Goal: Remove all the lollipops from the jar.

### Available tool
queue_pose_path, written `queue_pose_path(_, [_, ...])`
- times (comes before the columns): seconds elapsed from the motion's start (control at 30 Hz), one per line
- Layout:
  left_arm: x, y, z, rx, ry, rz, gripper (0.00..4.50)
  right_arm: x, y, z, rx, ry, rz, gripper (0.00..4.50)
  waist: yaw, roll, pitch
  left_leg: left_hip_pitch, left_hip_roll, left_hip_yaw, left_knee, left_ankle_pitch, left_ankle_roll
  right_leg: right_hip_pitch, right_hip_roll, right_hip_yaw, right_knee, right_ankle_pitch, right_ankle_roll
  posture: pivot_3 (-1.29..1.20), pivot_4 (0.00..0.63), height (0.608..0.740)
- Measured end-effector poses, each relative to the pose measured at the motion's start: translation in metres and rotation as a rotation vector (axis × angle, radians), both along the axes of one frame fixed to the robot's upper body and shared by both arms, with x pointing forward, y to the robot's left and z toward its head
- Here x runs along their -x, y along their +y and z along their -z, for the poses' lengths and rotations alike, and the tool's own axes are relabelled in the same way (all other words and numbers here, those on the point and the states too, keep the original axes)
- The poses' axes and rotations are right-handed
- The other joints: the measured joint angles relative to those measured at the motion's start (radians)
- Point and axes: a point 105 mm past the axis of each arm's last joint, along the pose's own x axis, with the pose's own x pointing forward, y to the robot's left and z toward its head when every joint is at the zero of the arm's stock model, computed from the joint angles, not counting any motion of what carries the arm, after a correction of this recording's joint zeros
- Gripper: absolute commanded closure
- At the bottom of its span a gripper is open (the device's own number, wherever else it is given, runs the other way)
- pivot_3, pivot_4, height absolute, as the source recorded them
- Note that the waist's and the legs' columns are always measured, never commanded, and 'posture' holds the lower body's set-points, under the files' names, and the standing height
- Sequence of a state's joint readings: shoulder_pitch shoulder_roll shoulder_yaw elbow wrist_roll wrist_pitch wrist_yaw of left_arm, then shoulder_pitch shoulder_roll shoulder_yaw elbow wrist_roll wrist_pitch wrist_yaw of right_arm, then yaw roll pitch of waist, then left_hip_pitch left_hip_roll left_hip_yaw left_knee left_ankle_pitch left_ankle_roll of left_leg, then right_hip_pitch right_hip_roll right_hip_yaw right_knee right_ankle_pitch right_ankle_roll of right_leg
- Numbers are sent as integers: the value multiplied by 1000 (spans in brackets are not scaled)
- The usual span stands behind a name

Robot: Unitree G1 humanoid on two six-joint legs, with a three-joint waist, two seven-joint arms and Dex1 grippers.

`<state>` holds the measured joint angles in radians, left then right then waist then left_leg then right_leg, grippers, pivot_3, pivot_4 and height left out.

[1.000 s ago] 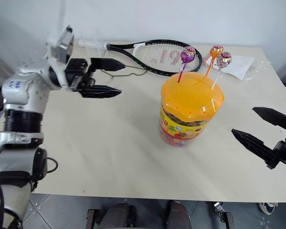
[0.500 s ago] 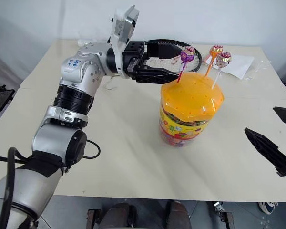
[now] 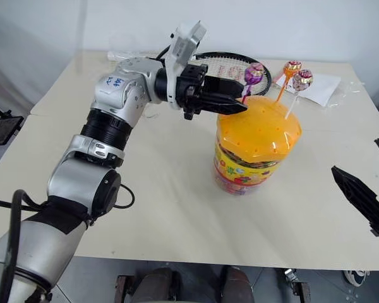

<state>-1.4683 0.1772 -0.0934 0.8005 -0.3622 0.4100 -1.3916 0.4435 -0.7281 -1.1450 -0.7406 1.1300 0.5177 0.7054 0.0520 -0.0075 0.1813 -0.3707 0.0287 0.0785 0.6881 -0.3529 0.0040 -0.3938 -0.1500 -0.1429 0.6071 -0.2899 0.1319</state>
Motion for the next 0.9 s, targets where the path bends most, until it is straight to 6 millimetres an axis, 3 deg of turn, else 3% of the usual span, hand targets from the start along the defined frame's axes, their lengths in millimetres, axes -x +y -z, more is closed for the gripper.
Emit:
queue_pose_path(0.13, [-4,-4,-1,12,-1,-24,4452,1,0,0,-7,-14,6,0,-1,0,0,0,0,0,0,0,0,0,0,0,0,0,0,0,150,740])
queue_pose_path(0.37, [-9,-4,-8,22,-10,-53,4488,-1,1,1,-12,-20,9,0,0,0,0,0,0,1,0,0,0,0,0,0,0,0,0,0,150,740])
queue_pose_path(0.63, [-21,1,-60,148,-60,-217,4488,-3,6,-6,11,-23,-30,0,-2,0,0,0,0,1,0,0,1,-1,0,1,0,0,0,0,150,740])
queue_pose_path(0.77, [-44,27,-67,106,-51,-429,4488,-5,13,-9,46,-4,-88,0,-6,0,0,1,0,2,-1,0,1,-1,0,2,1,0,0,0,150,740])
queue_pose_path(0.9, [-74,78,-41,-51,43,-700,4488,-8,17,-7,43,28,-140,0,-12,0,0,2,0,3,-1,0,1,-1,1,4,1,0,0,0,150,740])
